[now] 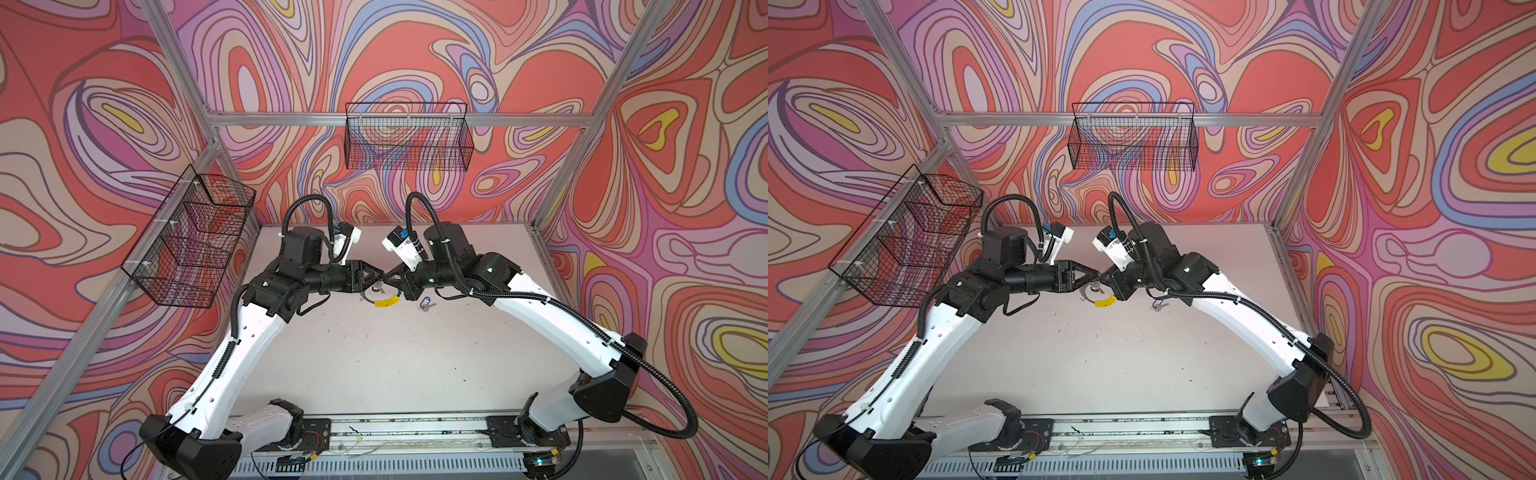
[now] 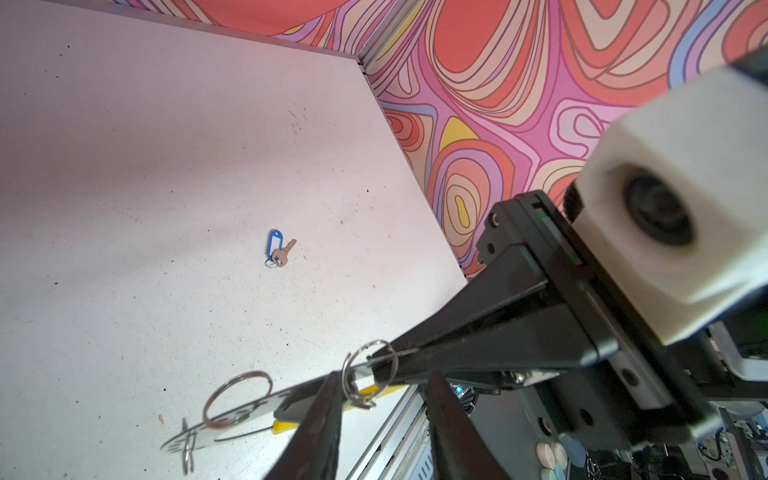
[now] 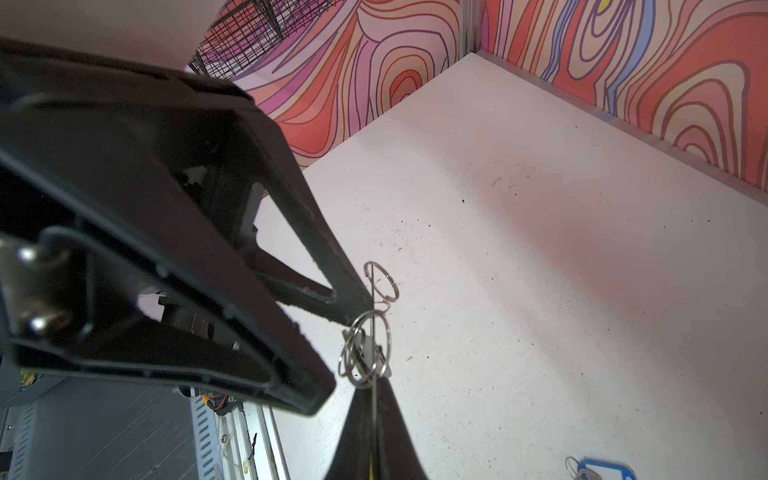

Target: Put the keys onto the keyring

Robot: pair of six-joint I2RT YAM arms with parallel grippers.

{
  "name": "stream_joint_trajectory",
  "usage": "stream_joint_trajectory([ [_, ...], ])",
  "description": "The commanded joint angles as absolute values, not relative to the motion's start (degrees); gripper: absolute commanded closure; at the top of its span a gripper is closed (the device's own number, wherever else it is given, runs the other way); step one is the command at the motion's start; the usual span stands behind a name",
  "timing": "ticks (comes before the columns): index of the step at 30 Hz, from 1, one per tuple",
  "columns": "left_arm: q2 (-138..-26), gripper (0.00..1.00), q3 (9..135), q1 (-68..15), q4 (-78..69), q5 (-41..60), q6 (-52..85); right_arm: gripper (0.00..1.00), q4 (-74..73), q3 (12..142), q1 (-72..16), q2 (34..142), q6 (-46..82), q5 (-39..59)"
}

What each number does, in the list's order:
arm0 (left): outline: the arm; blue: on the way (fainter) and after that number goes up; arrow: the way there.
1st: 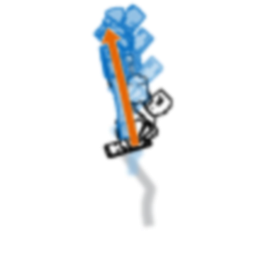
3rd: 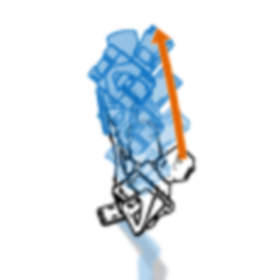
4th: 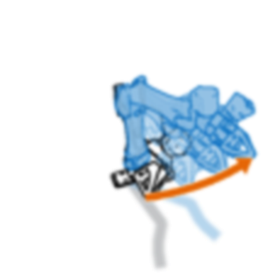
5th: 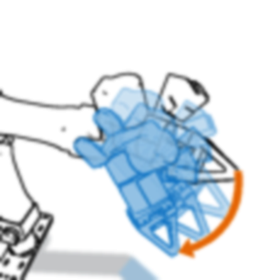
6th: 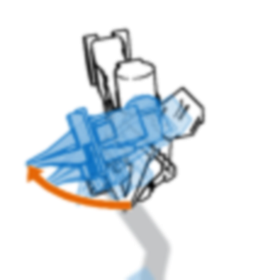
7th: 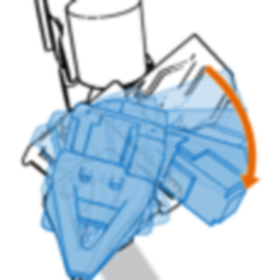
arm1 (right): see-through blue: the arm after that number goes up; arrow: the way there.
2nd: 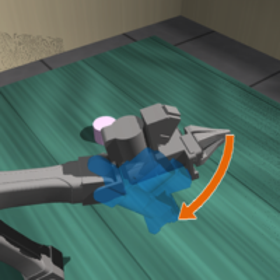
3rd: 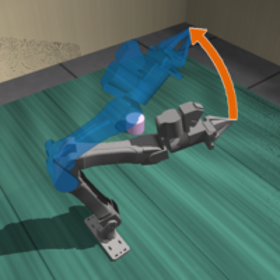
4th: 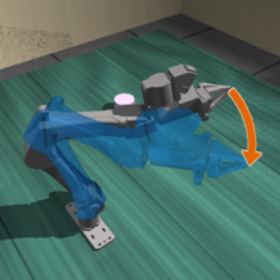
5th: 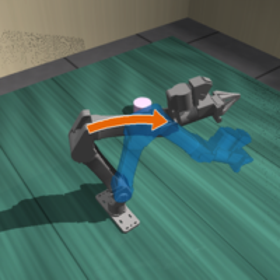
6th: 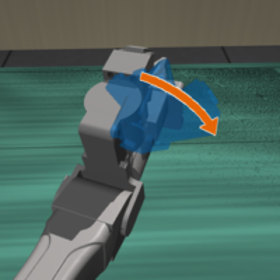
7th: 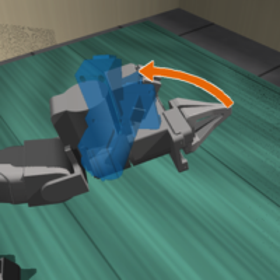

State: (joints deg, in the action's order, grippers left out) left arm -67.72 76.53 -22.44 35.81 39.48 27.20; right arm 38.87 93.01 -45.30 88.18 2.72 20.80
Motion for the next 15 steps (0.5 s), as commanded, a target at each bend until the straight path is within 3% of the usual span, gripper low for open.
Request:
stream_joint_trajectory([
  [1,-66.5,0.66,76.0,-23.0,31.3,45.0,28.8,1.0,34.7,92.1,-45.7,87.3,2.7,21.9],
  [15,-67.3,0.8,74.1,-21.9,29.5,46.0,30.5,1.0,34.5,91.9,-45.6,87.0,2.6,21.6],
])
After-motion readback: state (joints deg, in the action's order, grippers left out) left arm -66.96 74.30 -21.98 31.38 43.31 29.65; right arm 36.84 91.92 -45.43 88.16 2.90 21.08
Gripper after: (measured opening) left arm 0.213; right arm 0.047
